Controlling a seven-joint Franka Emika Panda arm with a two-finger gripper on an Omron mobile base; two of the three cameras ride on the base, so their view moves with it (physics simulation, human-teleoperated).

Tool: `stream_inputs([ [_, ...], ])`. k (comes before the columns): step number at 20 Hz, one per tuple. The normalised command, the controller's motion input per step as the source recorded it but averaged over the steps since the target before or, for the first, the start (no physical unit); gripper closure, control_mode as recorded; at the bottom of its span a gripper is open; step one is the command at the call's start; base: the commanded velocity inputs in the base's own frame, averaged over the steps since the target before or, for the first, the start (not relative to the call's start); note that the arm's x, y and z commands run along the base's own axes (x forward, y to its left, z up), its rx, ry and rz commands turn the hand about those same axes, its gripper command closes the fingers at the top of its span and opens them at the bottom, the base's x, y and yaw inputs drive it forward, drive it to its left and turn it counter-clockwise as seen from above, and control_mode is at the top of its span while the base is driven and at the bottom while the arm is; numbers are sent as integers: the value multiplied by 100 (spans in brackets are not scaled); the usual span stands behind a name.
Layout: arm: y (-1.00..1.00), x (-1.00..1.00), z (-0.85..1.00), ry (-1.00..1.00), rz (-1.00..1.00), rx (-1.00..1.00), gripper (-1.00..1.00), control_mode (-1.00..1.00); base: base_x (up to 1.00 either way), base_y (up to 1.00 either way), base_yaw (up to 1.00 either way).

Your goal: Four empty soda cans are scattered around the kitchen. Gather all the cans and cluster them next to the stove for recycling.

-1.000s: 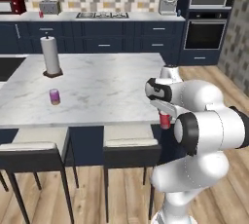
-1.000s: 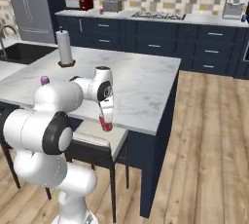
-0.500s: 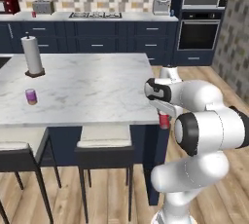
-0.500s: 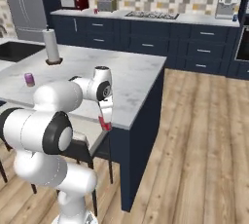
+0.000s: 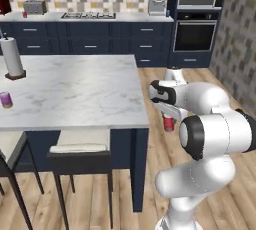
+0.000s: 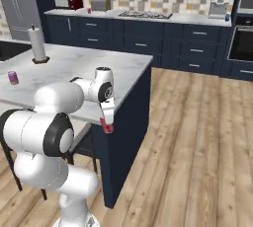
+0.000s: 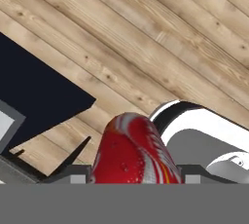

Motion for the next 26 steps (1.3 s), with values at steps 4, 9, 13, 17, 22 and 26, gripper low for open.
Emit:
stream_inputs([
  [4, 0, 0, 0, 0, 0, 0, 100, 100, 12, -60, 0],
  [9, 0, 0, 0, 0, 0, 0, 100, 100, 11, -59, 0],
  [13, 0, 0, 0, 0, 0, 0, 100, 100, 10, -59, 0],
  [17, 0, 0, 0, 0, 0, 0, 100, 100, 15, -56, 0],
  [22, 0, 0, 0, 0, 0, 0, 100, 100, 30, -50, 0],
  [26, 0, 0, 0, 0, 0, 0, 100, 100, 36, -43, 0],
])
